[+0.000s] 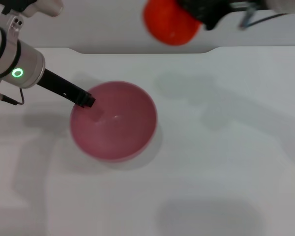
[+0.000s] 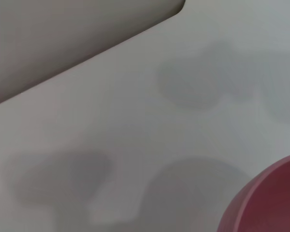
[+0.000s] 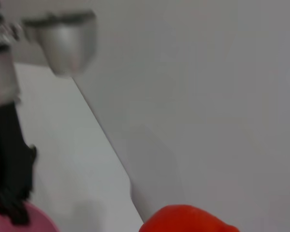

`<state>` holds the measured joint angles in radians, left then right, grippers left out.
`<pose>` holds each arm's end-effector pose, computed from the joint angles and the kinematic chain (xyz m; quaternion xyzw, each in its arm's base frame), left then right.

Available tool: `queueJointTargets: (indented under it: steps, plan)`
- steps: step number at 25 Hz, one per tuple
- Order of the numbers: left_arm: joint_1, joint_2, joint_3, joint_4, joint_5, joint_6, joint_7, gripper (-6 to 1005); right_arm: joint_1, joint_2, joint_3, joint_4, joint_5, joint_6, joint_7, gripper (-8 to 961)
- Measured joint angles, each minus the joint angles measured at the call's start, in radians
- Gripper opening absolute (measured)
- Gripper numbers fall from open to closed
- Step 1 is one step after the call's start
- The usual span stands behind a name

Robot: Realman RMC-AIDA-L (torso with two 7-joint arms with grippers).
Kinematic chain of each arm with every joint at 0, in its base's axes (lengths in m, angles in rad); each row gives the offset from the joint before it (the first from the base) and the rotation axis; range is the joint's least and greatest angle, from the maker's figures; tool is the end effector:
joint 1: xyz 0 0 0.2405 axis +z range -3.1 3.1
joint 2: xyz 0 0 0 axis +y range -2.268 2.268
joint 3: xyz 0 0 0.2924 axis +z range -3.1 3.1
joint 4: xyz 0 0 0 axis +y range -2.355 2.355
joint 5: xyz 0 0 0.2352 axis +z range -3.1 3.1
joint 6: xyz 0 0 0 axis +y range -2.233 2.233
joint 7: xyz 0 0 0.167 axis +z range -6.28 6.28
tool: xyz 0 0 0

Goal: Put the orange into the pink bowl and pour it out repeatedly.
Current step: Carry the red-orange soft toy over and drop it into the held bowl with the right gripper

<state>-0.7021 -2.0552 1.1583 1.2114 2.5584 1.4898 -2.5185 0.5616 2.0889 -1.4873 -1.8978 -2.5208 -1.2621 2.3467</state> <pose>-0.2083 0.4451 -0.0060 -0.9013 -0.3696 0.0944 0.2053 0.0400 0.4020 0.0230 -0.9367 -0.0255 0.0194 0.3487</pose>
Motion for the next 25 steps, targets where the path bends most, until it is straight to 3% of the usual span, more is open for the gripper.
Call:
queueJointTargets:
  steps: [10,22,25]
  plan:
    - [-0.019,-0.002,0.008,-0.009,-0.003,-0.011,0.003,46,0.052,-0.003,-0.199,0.085,0.008,0.062,-0.002,177]
    - [-0.015,-0.001,0.007,-0.009,-0.003,-0.017,0.004,46,0.030,-0.001,-0.228,0.114,0.014,0.116,0.006,224]
    - [-0.014,0.000,0.007,-0.009,-0.002,-0.017,0.004,46,0.028,-0.001,-0.225,0.116,0.015,0.116,0.006,340]
